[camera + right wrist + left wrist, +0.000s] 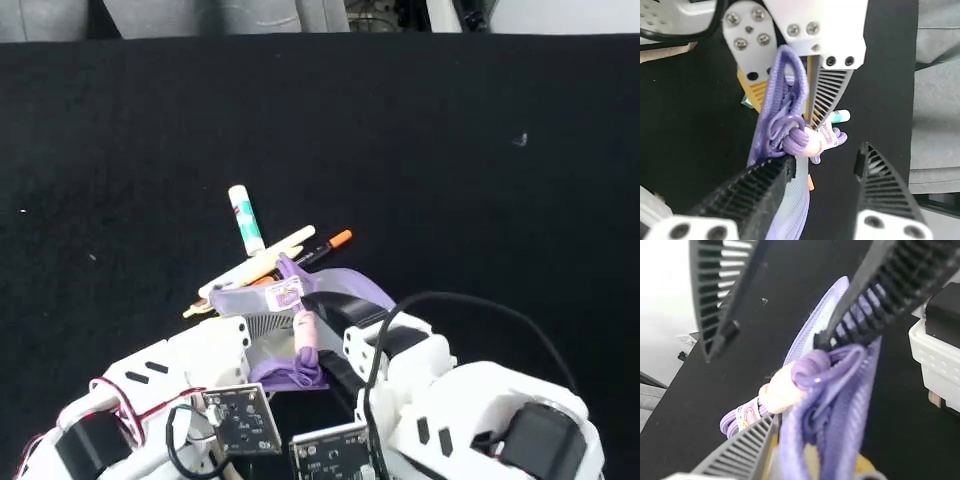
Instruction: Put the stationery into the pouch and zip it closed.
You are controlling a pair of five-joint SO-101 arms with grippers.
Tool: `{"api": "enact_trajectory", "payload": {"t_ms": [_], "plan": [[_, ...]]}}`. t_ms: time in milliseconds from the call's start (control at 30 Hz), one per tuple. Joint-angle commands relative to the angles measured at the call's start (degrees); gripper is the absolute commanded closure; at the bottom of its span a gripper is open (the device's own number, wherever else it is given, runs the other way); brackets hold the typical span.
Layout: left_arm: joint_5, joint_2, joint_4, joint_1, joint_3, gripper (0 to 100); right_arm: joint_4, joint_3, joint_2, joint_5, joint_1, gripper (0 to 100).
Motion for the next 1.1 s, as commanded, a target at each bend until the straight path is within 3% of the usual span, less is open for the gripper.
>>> {"api": "enact_trajectory", "payload": {"t_ms": [0,333,533,767,967,1067], "plan": [[0.2,-1.1,-1.1,0.4,-2.1,97,2.2,4.8,1.2,-1.0,-4.0,73.7],[0.2,-1.1,-1.2,0.4,-2.1,97,0.3,10.9,1.2,-6.5,-25.1,74.0],[0.2,-1.1,-1.1,0.4,-2.1,97,-2.2,14.2,1.3,-6.1,-25.1,76.7],[0.2,-1.1,-1.2,0.4,-2.1,97,-1.8,16.0,1.3,-6.2,-25.1,98.8],[0.2,-1.1,-1.2,0.4,-2.1,97,-2.2,15.8,1.3,-6.2,-24.9,98.8],[0.2,-1.1,-1.1,0.4,-2.1,97,-1.9,13.1,1.3,-5.9,-19.7,98.8]]}}
